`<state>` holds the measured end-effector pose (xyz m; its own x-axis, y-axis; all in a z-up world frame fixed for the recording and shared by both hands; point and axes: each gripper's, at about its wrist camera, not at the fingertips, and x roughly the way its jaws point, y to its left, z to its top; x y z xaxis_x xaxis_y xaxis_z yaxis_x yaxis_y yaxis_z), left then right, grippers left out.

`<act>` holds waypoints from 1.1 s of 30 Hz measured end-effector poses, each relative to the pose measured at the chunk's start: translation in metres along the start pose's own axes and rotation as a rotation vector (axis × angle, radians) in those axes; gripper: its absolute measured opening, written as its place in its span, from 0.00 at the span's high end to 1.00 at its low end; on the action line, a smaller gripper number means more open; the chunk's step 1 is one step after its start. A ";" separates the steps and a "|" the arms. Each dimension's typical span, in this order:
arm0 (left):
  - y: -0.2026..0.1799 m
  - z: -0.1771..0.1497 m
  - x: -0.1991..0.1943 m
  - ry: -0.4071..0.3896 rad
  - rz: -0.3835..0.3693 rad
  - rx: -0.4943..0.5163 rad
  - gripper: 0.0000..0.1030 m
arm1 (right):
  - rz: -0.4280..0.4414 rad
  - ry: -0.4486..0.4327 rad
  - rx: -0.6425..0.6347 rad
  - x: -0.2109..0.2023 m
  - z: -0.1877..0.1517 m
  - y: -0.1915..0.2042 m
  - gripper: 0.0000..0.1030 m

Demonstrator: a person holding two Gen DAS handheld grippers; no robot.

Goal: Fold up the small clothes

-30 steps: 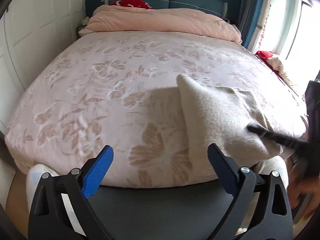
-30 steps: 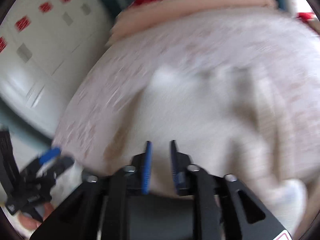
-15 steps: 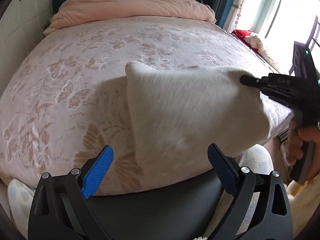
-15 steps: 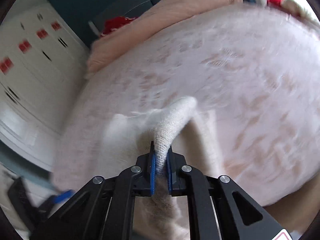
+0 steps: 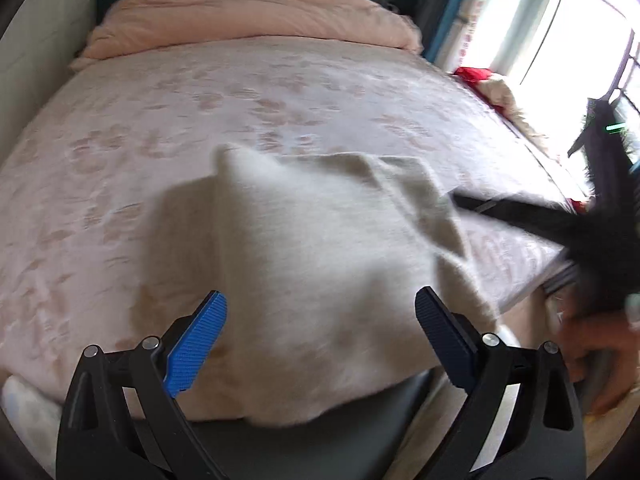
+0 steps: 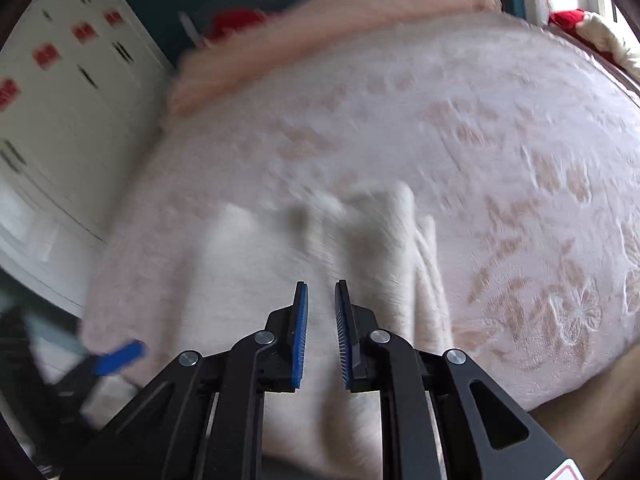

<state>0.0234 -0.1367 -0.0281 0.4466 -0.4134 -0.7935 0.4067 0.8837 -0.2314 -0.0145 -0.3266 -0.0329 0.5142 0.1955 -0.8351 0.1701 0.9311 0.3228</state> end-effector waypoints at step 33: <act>0.004 -0.025 0.049 0.184 0.103 -0.005 0.09 | -0.011 0.043 0.161 -0.009 -0.075 -0.062 0.79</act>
<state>0.0269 -0.1476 -0.0819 0.3326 -0.2745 -0.9022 0.3621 0.9205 -0.1466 -0.0923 -0.3626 -0.0791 0.4758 0.2015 -0.8562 0.3098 0.8726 0.3776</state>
